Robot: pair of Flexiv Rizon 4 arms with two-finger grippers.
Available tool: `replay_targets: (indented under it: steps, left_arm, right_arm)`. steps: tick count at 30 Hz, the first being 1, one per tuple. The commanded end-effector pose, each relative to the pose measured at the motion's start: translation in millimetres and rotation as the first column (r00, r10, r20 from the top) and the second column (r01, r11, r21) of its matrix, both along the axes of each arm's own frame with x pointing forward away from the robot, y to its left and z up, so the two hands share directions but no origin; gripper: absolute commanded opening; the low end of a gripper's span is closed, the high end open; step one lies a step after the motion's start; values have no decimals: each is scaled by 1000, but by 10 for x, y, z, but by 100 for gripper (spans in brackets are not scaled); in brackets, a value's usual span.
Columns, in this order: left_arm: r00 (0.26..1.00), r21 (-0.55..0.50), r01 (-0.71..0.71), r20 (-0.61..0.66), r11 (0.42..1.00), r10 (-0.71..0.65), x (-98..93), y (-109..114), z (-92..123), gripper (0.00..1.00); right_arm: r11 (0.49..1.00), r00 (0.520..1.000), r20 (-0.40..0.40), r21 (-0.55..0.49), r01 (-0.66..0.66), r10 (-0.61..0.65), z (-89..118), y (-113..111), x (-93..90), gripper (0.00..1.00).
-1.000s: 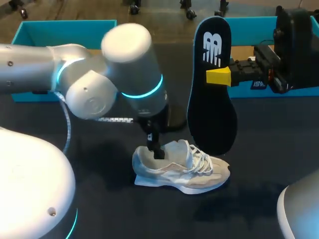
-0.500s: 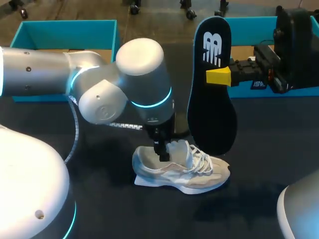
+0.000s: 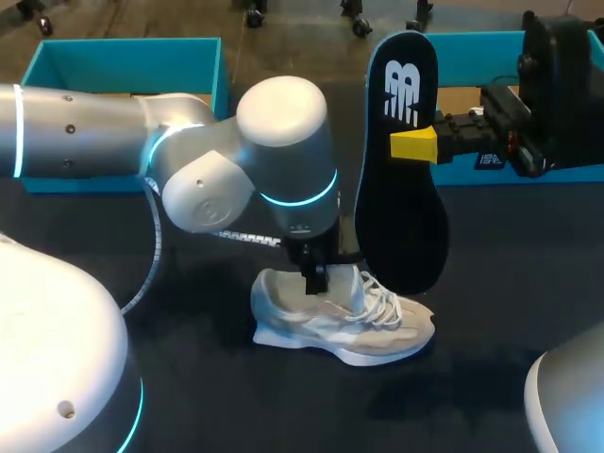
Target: Take the shoe out of the shoebox, open the shoe tongue, remove and reinsert the insole, then place the shoe into the shoebox
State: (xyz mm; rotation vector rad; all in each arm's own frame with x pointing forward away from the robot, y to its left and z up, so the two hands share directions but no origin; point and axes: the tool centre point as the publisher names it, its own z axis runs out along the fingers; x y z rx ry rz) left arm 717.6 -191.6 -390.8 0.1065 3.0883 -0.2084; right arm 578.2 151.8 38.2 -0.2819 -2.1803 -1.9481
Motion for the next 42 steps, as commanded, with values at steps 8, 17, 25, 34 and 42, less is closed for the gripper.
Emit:
replay_targets:
  steps: [8, 17, 25, 34, 42]
  left_arm:
    - [974, -53, 212, 86, 976, -207, -28, 114, 193, 0]
    - [893, -57, 449, 54, 891, -447, -47, 144, 560, 0]
    - [837, 14, 497, 255, 867, -484, -48, 174, 545, 0]
    - [837, 14, 497, 255, 867, -484, -48, 174, 545, 0]
    - [766, -44, 634, 175, 772, -619, 84, 183, 663, 0]
  right_arm:
    - [1000, 1000, -2, -2, -5, 5, 7, 40, 37, 0]
    - [1000, 1000, -2, -2, -5, 5, 7, 40, 37, 0]
    - [1000, 1000, -2, -2, -5, 5, 7, 40, 37, 0]
    - [1000, 1000, -2, -2, -5, 5, 7, 40, 37, 0]
    - [1000, 1000, -2, -2, -5, 5, 7, 40, 37, 0]
